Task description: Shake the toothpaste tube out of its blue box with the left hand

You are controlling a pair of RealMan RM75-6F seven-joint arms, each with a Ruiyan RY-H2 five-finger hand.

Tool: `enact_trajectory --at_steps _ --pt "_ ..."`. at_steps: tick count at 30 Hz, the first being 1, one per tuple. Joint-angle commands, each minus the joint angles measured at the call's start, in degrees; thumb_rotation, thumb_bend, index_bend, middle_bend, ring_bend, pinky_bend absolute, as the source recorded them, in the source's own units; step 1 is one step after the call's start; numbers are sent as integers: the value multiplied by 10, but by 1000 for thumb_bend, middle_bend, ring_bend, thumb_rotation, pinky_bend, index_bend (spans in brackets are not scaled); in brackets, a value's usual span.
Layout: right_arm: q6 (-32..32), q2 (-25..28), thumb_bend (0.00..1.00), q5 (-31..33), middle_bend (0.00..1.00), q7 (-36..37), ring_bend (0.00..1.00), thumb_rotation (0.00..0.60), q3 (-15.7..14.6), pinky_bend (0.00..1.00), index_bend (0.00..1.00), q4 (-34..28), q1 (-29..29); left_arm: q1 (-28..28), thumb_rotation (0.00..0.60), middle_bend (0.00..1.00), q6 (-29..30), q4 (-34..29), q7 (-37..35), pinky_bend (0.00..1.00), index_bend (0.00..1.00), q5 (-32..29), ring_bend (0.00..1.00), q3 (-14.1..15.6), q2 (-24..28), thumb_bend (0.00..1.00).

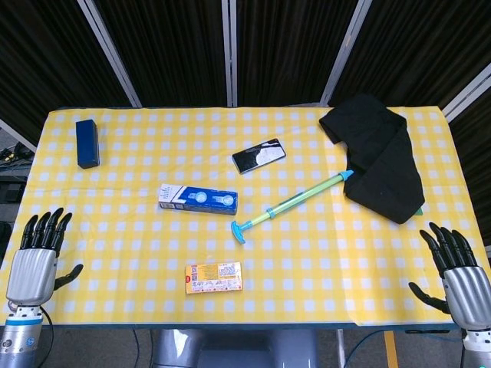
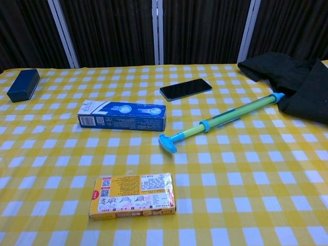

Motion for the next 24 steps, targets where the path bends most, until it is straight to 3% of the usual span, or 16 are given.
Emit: enact_trajectory --at_steps 1,4,9,12,15,19,24 --pt "-1 2 69 6 0 8 0 600 3 0 74 1 1 -19 600 0 -23 -19 8 0 0 -8 0 -15 13 123" --pt "-2 3 69 9 0 12 0 600 4 0 74 2 1 -37 600 0 -45 -39 17 6 0 -17 0 -28 27 123" --pt "-3 5 69 12 0 23 0 600 6 0 74 3 2 -92 600 0 -116 -79 47 110 62 -51 13 -66 58 139" --pt "-10 8 69 24 0 42 0 600 9 0 74 8 3 -183 600 0 -243 -99 78 164 118 -154 64 -126 70 219" --pt "-17 11 70 32 0 58 0 600 12 0 74 13 5 -240 600 4 -307 -99 125 170 136 -248 82 -152 69 248" --pt "-26 12 69 43 0 77 0 600 15 0 74 20 9 -324 600 9 -369 -77 200 170 141 -382 84 -165 51 248" --pt "-36 14 69 52 0 94 0 600 18 0 75 28 12 -421 600 13 -409 -42 273 171 135 -531 84 -154 24 245"
